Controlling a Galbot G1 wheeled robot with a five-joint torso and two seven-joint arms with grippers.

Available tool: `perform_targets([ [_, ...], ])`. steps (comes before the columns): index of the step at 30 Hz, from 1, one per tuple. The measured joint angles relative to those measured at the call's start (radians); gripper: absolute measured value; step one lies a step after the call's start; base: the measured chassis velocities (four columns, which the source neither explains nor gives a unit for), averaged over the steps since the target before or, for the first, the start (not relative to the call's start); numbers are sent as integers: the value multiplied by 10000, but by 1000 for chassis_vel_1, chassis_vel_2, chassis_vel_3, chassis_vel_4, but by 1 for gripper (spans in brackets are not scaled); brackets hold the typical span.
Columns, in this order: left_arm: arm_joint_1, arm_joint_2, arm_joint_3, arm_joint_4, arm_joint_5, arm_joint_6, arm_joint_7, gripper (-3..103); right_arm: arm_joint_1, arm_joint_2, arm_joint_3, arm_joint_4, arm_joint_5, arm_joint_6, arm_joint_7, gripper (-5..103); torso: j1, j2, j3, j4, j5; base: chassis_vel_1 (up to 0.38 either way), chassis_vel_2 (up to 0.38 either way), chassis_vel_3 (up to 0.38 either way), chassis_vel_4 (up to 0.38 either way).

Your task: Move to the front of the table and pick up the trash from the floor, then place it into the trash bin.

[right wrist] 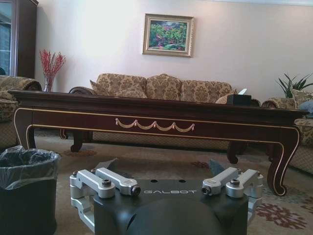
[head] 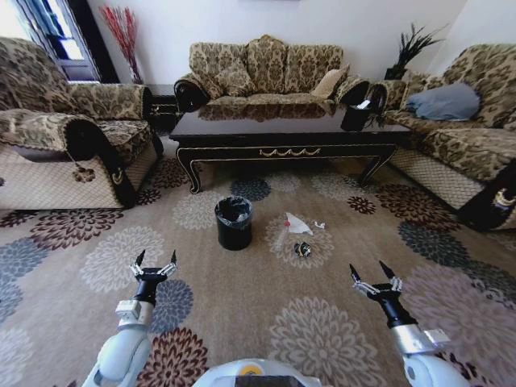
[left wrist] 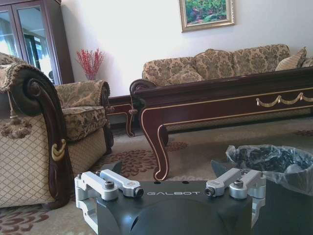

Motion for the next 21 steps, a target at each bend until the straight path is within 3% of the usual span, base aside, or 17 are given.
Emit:
perform_targets([
  [21,1,-48,-101,90,-65,5,-35,100,5,95,-118,35,33,-29,16,100,0,1,-1,2,0,-134,136,143,-139],
])
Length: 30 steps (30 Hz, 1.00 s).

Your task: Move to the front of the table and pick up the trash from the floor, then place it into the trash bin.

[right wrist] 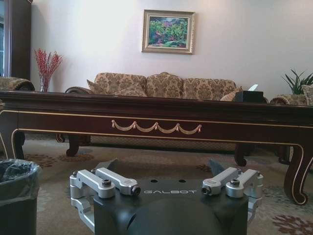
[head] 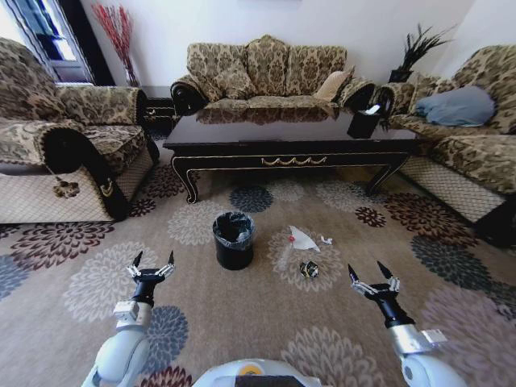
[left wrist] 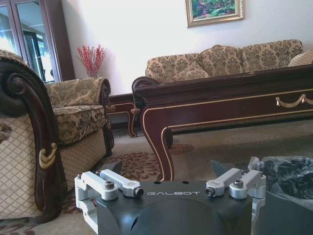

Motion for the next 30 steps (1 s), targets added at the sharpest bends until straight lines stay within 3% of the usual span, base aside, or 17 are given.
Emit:
perform_targets([
  [15,-135,91,41,169,-52,88,-24,100,38,35,-75,-105,-143,20,118,100,0,-1,1,-1,0,-137,133,137,-133],
  [22,-383,279,257,206,-491,554,-193,100,95,54,-120,-185,-177,170,274,100,0,-1,2,-1,-1,-105,105,82,-103],
  [23,-453,367,378,124,-637,928,-341,100,99,56,-122,-197,-165,200,271,100,1,-1,2,0,-1,-50,58,28,-31],
  [24,-582,525,646,-178,-1034,1813,-730,100,105,67,-126,-230,-164,242,237,100,1,-1,2,-1,-1,0,0,0,0],
  [25,-657,610,807,-383,-1321,2261,-965,100,112,73,-143,-258,-165,262,209,100,0,-1,1,-2,-1,0,0,0,0],
  [28,-758,732,993,-762,-1755,2858,-1328,100,162,55,-220,-317,-174,277,180,100,-1,-1,0,-5,-1,0,0,0,0],
  [30,-749,901,1055,-1490,-2392,3723,-1800,100,539,-197,-634,-500,-195,273,169,100,-3,0,-1,-5,4,0,0,0,0],
])
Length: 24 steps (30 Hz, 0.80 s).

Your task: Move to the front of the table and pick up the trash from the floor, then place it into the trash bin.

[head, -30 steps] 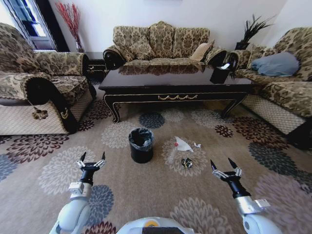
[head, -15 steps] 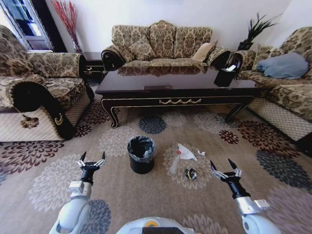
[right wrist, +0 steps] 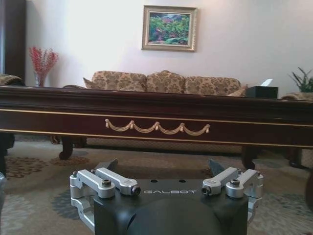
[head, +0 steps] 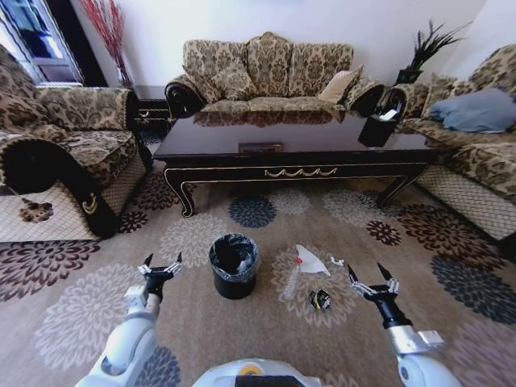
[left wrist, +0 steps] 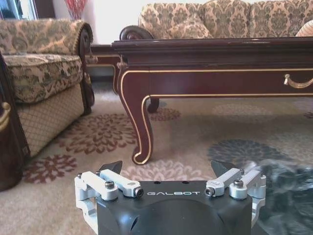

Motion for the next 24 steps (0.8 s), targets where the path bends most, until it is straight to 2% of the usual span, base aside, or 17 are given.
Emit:
perform_targets([
  [1,-22,75,-7,-172,-250,274,-108,100,150,-93,-168,-58,-7,-9,-2,100,1,0,0,15,0,0,0,0,0],
  [2,-75,136,-3,-243,-441,442,-164,100,199,-118,-236,-85,-15,-16,-2,100,0,0,1,20,0,0,0,0,0],
  [3,-75,136,-3,-243,-441,442,-164,100,199,-118,-236,-85,-15,-16,-2,100,0,0,1,20,0,0,0,0,0],
  [4,-226,258,47,-288,-817,685,-244,100,231,-121,-319,-117,-41,-23,-7,100,1,0,1,11,0,0,0,0,0],
  [6,-797,612,332,-68,-1972,1233,-471,100,242,-54,-470,-138,-143,-24,-20,100,2,0,1,3,-6,0,0,0,0],
  [8,-954,704,421,39,-2196,1313,-515,100,237,-40,-494,-138,-163,-24,-22,100,2,0,2,2,-5,0,0,0,0],
  [9,-1221,879,599,226,-2515,1374,-537,100,224,-33,-528,-134,-198,-25,-23,100,2,0,1,0,-6,0,0,0,0],
  [10,-2609,1632,1490,1040,-3616,1520,-780,100,132,-35,-587,-71,-340,-28,-29,100,2,-1,2,1,-7,0,0,0,0],
  [12,-2939,1756,1708,1190,-3806,1546,-820,100,124,-18,-595,-60,-349,-28,-27,100,2,-1,2,0,-5,0,0,0,0],
  [15,-4278,1940,2781,1668,-4412,1726,-1056,100,97,97,-644,-61,-451,-28,-22,100,3,0,3,3,-4,0,0,0,0],
  [17,-4450,1946,2966,1728,-4464,1743,-1093,100,86,101,-655,-61,-468,-29,-22,100,3,-1,3,4,-4,0,0,0,0],
  [18,-5055,1999,3660,1934,-4701,1897,-1283,100,54,106,-711,-63,-540,-29,-20,100,3,-1,3,0,-4,0,0,0,0],
  [20,-5499,2181,4305,2079,-5030,2130,-1543,100,93,107,-718,-71,-567,-29,21,100,3,-1,3,-2,-5,0,0,0,0],
  [24,-5565,2437,4530,2160,-5379,2389,-1719,100,148,122,-674,-104,-534,-33,76,100,3,-1,3,8,-3,0,0,0,0],
])
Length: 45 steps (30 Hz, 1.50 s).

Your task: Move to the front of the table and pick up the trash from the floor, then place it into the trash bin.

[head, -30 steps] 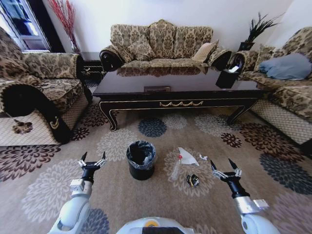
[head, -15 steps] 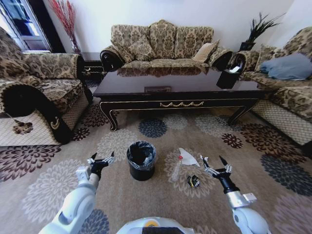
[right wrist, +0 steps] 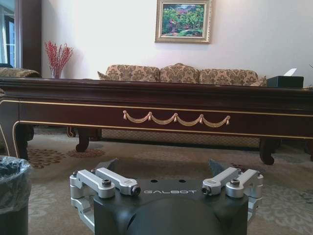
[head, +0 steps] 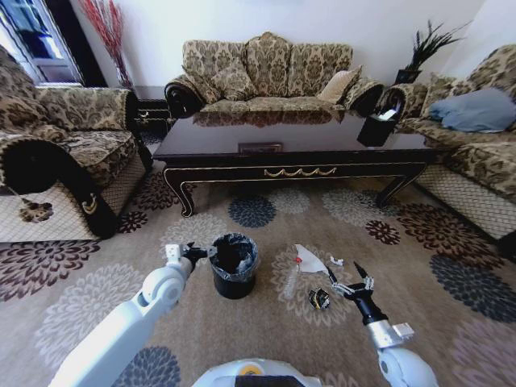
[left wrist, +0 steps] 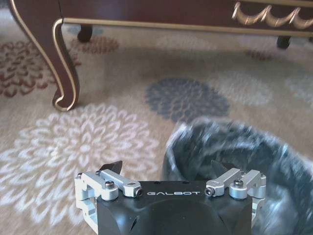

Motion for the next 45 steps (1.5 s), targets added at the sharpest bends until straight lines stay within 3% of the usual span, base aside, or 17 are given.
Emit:
perform_targets([
  [6,-108,-99,-5,299,-450,145,-34,100,13,-34,82,-247,77,14,14,100,0,1,-1,-3,1,0,0,0,0],
  [11,-714,-664,514,1052,-792,207,-129,100,39,-39,84,-225,134,10,60,100,0,0,0,-6,-1,0,0,0,0],
  [21,-1369,-1183,869,1698,-1948,644,-877,100,-53,-48,266,-300,252,16,80,100,0,0,-1,-5,-1,0,0,0,0],
  [26,-1306,-1165,822,1603,-2180,760,-1174,85,-22,0,210,-324,265,16,123,100,0,0,-1,-5,0,0,0,0,0],
  [27,-1252,-1106,801,1546,-2237,824,-1302,75,8,8,185,-345,264,16,167,100,0,0,-1,-4,-1,0,0,0,0],
  [29,-1232,-1076,790,1527,-2289,877,-1371,75,31,14,165,-354,264,17,185,100,0,0,-1,-4,-1,0,0,0,0],
  [32,-1200,-1021,730,1471,-2591,1181,-1719,58,38,9,145,-401,263,23,215,100,0,0,-1,-4,-1,0,0,0,0],
  [35,-1161,-1008,680,1444,-2647,1240,-1750,53,19,4,148,-417,262,42,225,100,0,0,-1,-6,-1,0,0,0,0],
  [38,-984,-952,533,1343,-2582,1288,-1729,37,-11,27,202,-426,274,91,248,100,0,0,-2,-6,-3,0,0,0,0],
  [41,-899,-933,469,1311,-2511,1288,-1719,32,-15,60,201,-426,265,102,250,100,0,0,-2,-7,-2,0,0,0,0],
  [42,-807,-916,379,1281,-2456,1287,-1733,21,-27,110,183,-427,232,116,253,100,0,0,-2,-6,-1,0,0,0,0],
  [44,-712,-904,296,1233,-2408,1275,-1697,21,-34,149,136,-426,182,123,254,100,0,0,-1,-4,-2,0,0,0,0],
  [45,-648,-890,226,1190,-2386,1273,-1668,15,-36,168,109,-427,137,124,255,100,0,0,-1,-6,-3,0,0,0,0],
])
